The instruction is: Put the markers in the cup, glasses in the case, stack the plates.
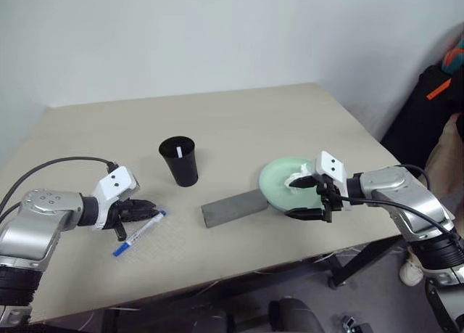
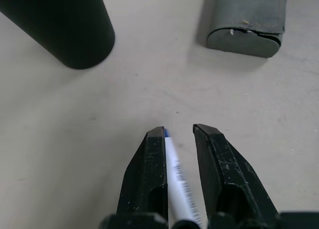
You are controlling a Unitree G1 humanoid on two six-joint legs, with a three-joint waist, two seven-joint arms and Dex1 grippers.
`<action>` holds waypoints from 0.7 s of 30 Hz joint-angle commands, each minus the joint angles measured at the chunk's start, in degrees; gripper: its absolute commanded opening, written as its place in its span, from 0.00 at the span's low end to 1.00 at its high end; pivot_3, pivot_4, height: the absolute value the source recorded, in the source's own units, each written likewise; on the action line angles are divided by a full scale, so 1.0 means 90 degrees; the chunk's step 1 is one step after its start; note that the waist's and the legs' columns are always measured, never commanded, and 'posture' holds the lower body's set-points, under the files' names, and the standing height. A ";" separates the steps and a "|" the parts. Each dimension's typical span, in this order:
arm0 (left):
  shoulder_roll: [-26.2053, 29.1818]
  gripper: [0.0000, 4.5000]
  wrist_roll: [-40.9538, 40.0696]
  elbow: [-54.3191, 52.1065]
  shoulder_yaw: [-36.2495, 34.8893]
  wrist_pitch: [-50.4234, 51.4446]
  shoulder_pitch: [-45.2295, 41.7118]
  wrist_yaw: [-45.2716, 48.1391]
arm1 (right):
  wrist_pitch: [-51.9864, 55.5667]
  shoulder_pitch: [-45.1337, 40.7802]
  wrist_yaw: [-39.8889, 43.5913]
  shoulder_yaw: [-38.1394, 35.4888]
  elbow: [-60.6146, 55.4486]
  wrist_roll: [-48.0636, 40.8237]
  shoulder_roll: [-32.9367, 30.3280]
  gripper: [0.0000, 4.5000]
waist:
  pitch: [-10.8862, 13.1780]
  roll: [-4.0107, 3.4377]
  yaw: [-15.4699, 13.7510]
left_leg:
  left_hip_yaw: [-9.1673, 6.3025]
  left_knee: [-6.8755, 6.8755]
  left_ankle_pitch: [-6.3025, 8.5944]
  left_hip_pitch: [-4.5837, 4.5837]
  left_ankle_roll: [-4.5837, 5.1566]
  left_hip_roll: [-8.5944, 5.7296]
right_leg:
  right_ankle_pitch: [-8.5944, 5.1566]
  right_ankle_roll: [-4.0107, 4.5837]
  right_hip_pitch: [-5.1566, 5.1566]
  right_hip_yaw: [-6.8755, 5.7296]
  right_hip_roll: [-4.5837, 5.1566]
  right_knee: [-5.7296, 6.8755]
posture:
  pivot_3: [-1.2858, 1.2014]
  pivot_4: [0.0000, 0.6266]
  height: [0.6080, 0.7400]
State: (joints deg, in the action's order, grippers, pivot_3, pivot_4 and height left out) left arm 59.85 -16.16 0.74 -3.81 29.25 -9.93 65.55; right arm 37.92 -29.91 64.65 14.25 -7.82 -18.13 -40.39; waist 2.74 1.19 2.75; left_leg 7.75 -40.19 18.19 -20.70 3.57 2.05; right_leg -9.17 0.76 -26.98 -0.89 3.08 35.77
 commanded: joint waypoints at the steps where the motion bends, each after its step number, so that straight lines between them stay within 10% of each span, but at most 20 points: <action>1: 0.0166 0.23 0.0188 0.0179 -0.0103 -0.0232 -0.0174 -0.0029 | 0.0005 -0.0135 -0.0047 -0.0185 -0.0184 -0.0093 -0.0001 1.00 | 0.0000 0.0000 -0.0002 | 0.0001 0.0000 0.0000 0.0000 0.0000 0.0000 | 0.0000 0.0000 0.0000 0.0000 0.0000 0.0000 | 0.52 0.00 1.00; 9: 0.0054 0.78 0.0183 0.0139 -0.0056 0.0013 -0.0114 -0.0081 | 0.0023 -0.0103 -0.0052 -0.0199 -0.0229 -0.0098 -0.0018 1.00 | 0.0000 0.0000 -0.0009 | 0.0013 0.0000 0.0000 -0.0004 0.0000 -0.0002 | 0.0000 0.0000 0.0001 -0.0002 0.0000 -0.0002 | 0.52 0.00 1.00; 21: -0.0164 0.78 0.0355 -0.0276 0.0287 0.0578 0.0412 -0.0522 | 0.0001 -0.0091 -0.0014 -0.0183 -0.0221 -0.0092 -0.0049 1.00 | -0.0001 0.0001 -0.0003 | 0.0041 0.0000 0.0000 0.0001 -0.0001 0.0005 | 0.0001 0.0000 -0.0001 0.0002 0.0000 -0.0001 | 0.52 0.00 1.00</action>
State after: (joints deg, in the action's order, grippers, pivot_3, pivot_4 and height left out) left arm 58.05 -13.36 0.13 -0.77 34.05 -5.97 61.67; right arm 38.42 -29.90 64.60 14.25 -8.24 -18.35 -40.28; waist 2.73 1.20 2.72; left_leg 8.12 -40.19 18.19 -20.68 3.56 2.10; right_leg -9.16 0.77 -26.98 -0.87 3.08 35.77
